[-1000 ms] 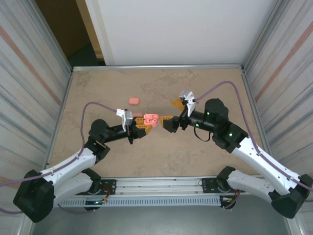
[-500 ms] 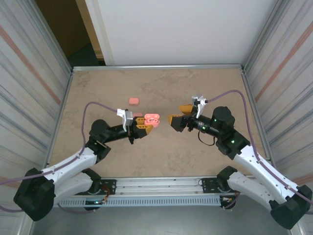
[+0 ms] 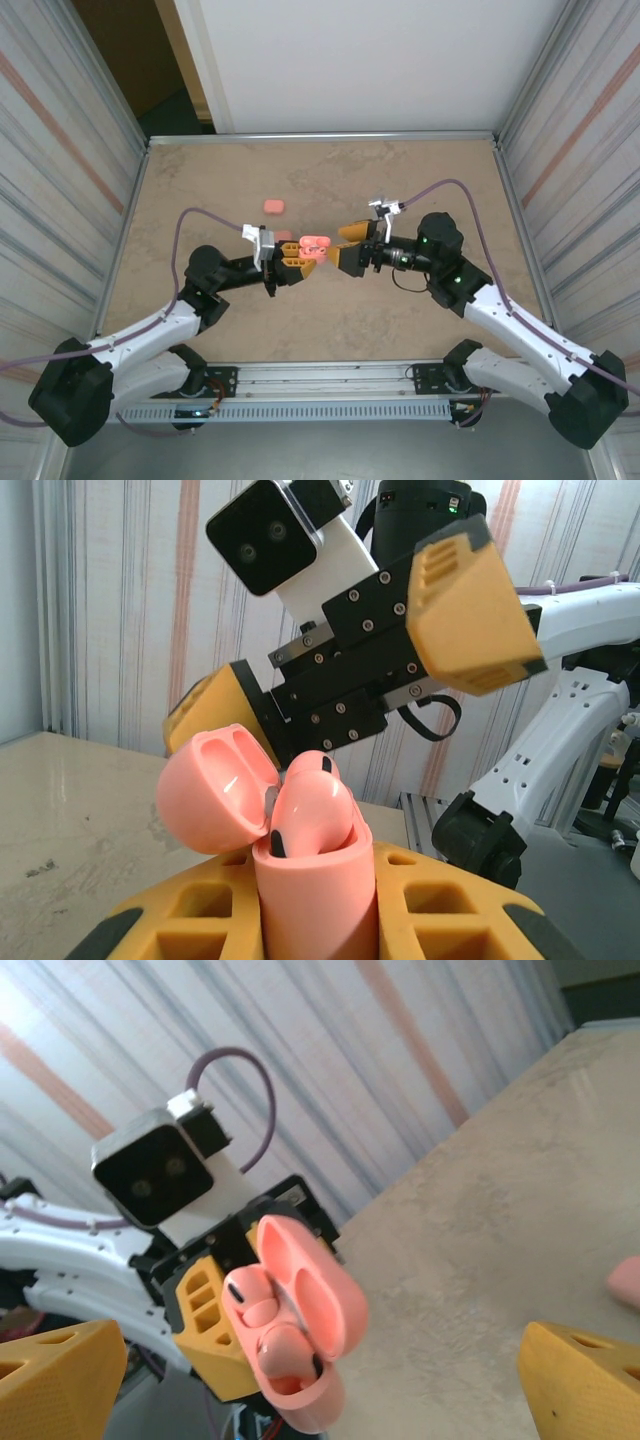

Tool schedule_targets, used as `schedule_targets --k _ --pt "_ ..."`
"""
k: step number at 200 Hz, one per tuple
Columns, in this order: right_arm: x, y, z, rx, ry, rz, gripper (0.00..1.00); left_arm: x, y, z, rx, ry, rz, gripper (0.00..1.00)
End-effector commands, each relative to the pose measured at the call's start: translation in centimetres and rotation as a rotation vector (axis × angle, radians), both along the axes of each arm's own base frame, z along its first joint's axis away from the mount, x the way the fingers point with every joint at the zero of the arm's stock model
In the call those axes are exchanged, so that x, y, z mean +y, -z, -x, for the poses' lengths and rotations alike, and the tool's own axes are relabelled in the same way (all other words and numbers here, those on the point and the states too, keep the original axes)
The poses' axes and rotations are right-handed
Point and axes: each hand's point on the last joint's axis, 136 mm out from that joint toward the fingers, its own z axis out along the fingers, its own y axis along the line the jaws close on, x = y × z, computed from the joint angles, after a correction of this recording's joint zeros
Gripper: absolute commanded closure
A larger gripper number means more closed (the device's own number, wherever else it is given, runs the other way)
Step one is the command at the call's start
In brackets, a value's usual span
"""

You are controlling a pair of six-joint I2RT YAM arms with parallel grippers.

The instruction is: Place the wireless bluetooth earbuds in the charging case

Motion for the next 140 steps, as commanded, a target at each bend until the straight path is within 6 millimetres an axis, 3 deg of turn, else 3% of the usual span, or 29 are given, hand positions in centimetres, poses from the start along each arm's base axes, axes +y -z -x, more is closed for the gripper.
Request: schedule_targets --k 1,140 --pt "1.0 -1.4 1.4 -0.042 -0.080 -0.032 0.01 -0.2 -2.2 0.6 -0.061 0.026 0.041 1.00" --pt "2.3 -3.1 2.9 -0.124 -0.146 -0.041 0.01 -0.3 -1.7 0.5 -0.050 0.022 0.024 1.00"
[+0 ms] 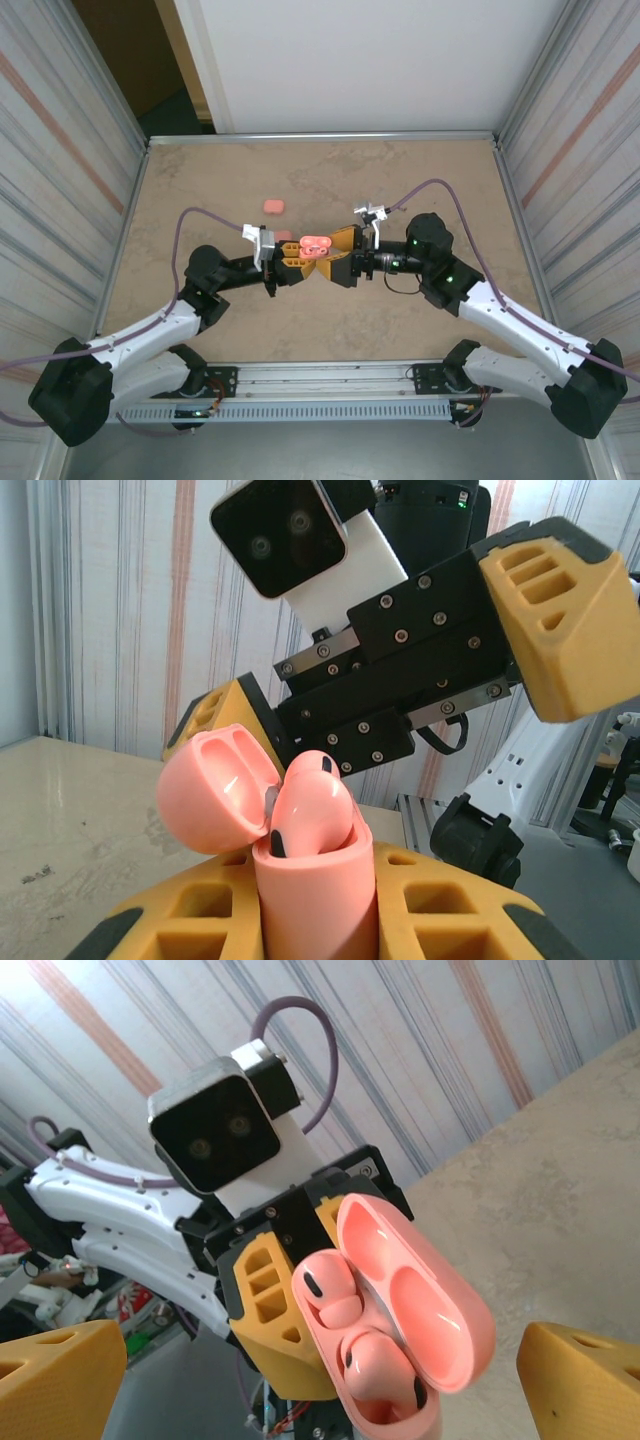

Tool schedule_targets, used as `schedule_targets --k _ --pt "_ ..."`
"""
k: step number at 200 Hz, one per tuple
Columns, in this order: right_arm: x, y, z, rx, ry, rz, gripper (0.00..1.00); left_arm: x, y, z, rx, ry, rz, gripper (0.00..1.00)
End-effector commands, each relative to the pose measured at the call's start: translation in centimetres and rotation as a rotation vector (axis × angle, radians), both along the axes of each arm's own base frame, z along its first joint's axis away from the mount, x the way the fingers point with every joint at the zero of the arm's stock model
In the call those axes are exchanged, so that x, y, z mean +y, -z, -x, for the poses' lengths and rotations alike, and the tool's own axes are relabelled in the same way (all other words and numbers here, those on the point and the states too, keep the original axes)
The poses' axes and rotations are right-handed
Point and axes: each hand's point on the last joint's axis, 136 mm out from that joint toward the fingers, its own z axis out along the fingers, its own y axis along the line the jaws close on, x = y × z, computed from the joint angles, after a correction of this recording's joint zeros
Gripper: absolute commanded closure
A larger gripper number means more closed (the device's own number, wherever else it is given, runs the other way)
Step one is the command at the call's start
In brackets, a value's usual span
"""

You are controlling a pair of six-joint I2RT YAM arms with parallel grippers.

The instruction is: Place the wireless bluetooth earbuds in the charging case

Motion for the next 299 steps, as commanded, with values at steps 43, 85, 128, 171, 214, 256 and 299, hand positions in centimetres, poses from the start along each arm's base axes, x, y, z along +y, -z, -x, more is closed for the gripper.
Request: schedule_targets --k 43,85,128,171,214,256,299 --pt "0.3 -2.8 0.9 -0.095 -0.042 -0.047 0.01 -0.1 -1.0 -0.3 -0.037 -0.020 0.012 1.00" --pt "0.4 -2.9 1.0 -0.098 -0.049 -0.048 0.01 -0.2 -0.7 -0.6 -0.031 -0.034 0.005 1.00" --pt "0.3 -3.0 1.3 -0.106 -0.055 -0.049 0.01 -0.3 -0.3 -1.2 -0.018 -0.056 -0.007 1.00" --pt "0.1 -3.0 1.6 -0.108 -0.052 -0.045 0.01 -0.2 0.0 -1.7 -0.007 -0.081 -0.011 1.00" --pt "0.1 -2.6 1.9 -0.102 -0.057 -0.040 0.01 -0.2 0.0 -2.1 0.000 -0.100 -0.014 1.00" --pt "0.0 -2.4 2.3 -0.102 -0.055 -0.036 0.01 -0.1 0.0 -2.2 0.002 -0.107 -0.014 1.00" --pt "0.0 -2.1 2.2 -0.099 -0.046 -0.023 0.01 -0.1 -0.2 -2.1 -0.002 -0.106 -0.010 1.00"
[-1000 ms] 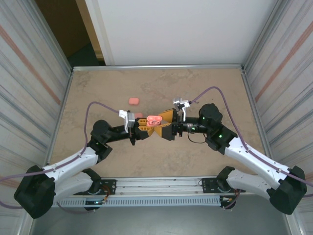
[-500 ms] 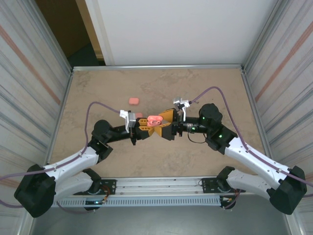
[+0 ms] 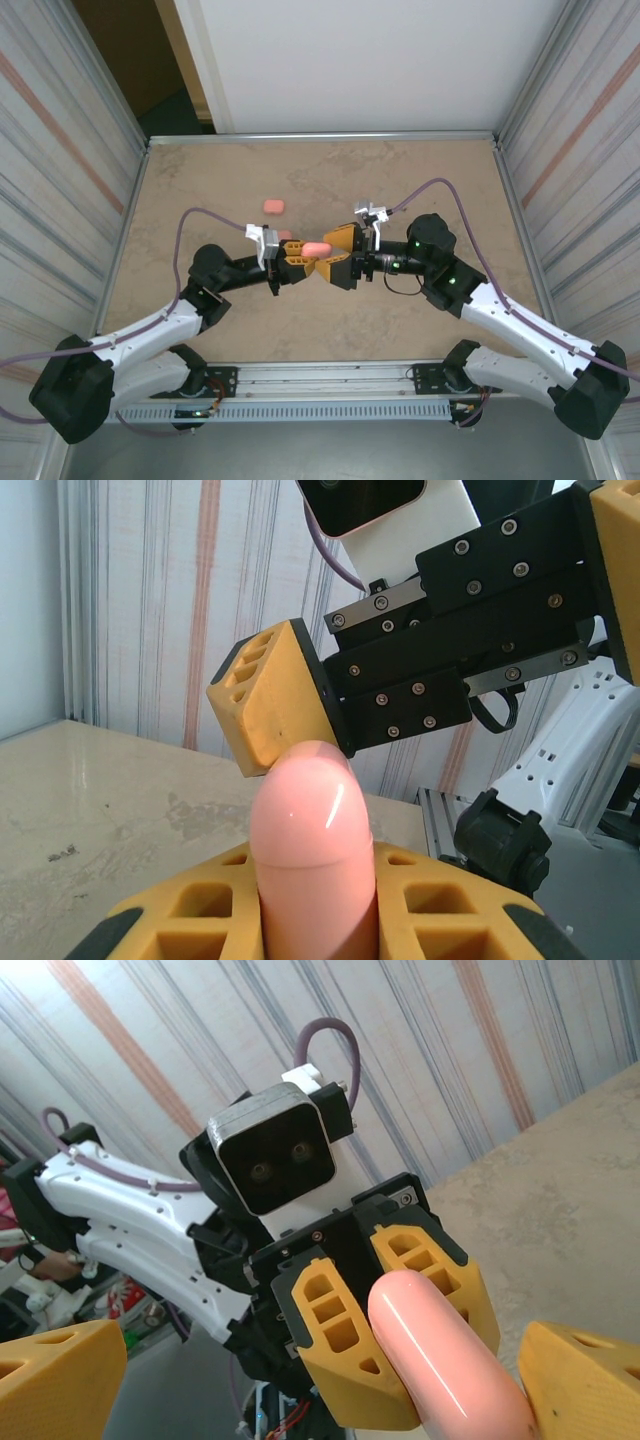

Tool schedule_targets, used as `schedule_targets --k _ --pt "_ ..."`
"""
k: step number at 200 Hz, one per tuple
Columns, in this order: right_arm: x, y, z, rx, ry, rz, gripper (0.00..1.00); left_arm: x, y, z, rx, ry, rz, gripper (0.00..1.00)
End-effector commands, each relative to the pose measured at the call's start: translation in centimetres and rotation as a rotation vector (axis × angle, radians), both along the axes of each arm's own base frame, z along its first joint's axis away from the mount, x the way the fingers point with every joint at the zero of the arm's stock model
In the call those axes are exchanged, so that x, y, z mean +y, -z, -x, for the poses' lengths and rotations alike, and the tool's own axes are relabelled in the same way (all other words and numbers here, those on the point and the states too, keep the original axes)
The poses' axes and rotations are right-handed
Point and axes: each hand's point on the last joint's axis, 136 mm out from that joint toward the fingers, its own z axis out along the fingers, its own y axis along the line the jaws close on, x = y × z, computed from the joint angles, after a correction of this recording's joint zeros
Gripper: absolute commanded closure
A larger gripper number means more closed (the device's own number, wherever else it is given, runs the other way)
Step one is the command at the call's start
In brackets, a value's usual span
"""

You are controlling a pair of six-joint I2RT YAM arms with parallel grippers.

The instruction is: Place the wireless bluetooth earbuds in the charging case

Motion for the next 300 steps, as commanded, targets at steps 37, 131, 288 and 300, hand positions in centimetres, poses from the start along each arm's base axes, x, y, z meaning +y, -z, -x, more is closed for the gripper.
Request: schedule_targets --k 37,131,288,300 --pt "-0.4 -1.1 1.5 -0.050 -0.030 -0.006 0.01 0.3 -1.0 -0.8 -0.019 -0.052 0.015 1.00" --pt "-2.9 0.9 -2.4 0.004 0.225 0.053 0.01 0.6 -0.7 -0.5 -0.003 -0.062 -0.033 1.00" --pt "-8.9 12.7 -10.8 0.432 0.639 0.156 0.01 3.4 7.1 -2.7 0.391 -0.297 -0.242 1.00" --pt "-8.9 12.8 -10.9 0.436 0.643 0.159 0.01 3.6 8.2 -2.8 0.450 -0.317 -0.255 1.00"
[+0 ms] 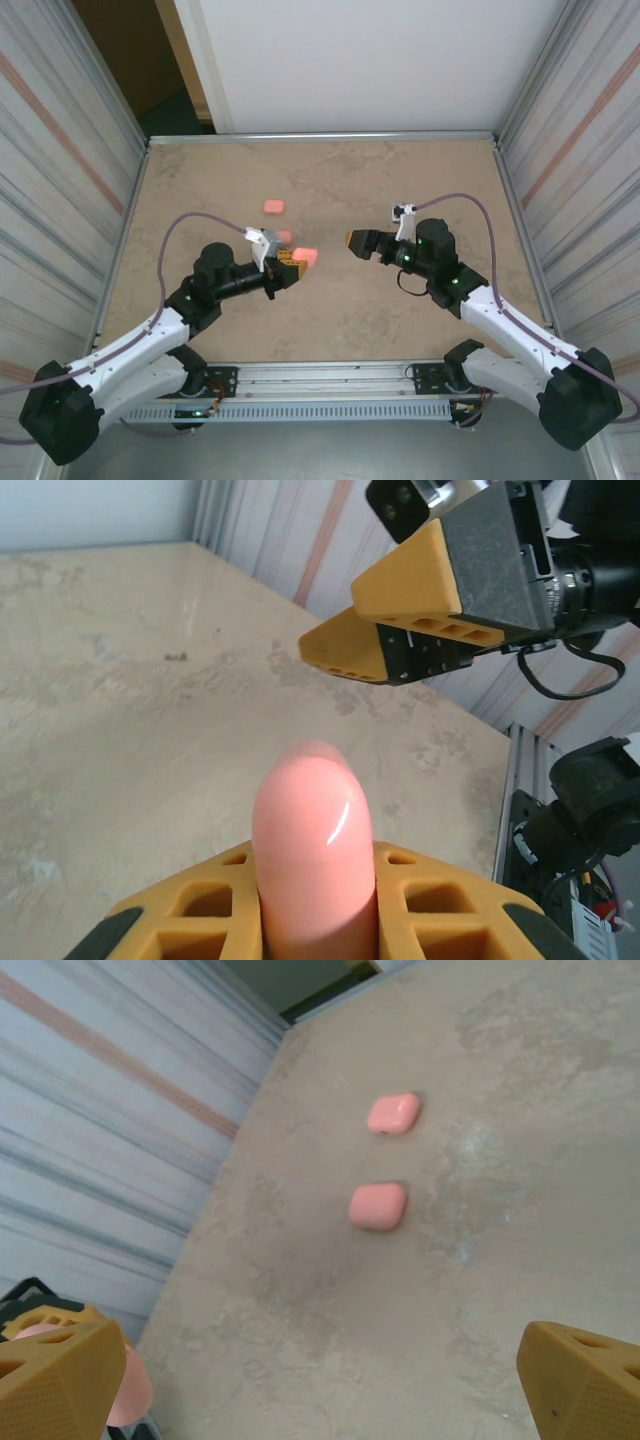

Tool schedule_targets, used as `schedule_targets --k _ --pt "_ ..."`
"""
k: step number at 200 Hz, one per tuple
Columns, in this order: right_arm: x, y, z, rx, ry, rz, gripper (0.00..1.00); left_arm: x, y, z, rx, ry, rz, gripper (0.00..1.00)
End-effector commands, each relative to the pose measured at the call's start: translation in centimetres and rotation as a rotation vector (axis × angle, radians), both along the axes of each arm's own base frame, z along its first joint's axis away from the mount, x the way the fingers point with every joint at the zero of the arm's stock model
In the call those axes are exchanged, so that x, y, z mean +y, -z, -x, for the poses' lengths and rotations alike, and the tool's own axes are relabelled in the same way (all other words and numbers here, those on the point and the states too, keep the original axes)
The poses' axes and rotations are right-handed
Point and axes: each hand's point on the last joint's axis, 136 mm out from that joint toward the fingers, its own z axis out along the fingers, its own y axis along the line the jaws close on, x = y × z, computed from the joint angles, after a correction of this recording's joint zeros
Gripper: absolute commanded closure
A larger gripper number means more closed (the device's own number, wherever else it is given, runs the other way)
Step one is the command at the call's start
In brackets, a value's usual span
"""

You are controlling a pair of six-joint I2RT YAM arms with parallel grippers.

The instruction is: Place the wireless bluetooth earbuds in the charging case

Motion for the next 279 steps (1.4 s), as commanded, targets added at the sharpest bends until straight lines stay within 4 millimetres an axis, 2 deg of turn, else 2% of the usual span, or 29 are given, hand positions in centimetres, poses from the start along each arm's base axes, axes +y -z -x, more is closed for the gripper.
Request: schedule_targets --k 1,17,62,144,188,240,279 --pt "-0.6 0.8 -0.5 0.042 0.046 0.005 0.01 1.0 1.6 -0.6 0.124 -0.088 -0.013 1.00" --pt "-0.6 2.2 -0.8 0.077 0.056 0.032 0.01 1.1 3.3 -0.7 0.213 -0.118 -0.022 1.00" --pt "-0.6 3.0 -1.3 0.100 0.062 0.063 0.01 1.7 7.5 -0.6 0.392 -0.181 -0.060 1.00" --pt "-0.8 4.0 -1.5 0.127 0.072 0.098 0.01 4.2 12.8 -1.1 0.533 -0.346 -0.180 1.00" --pt "-1.0 4.4 -1.3 0.134 0.077 0.113 0.01 5.1 14.7 -2.2 0.598 -0.392 -0.184 1.00" --pt "-1.2 4.7 -1.3 0.136 0.080 0.132 0.01 5.8 16.0 -3.7 0.637 -0.420 -0.188 1.00" --pt "-1.4 5.0 -1.3 0.138 0.082 0.144 0.01 4.7 16.5 -4.2 0.666 -0.381 -0.174 1.00"
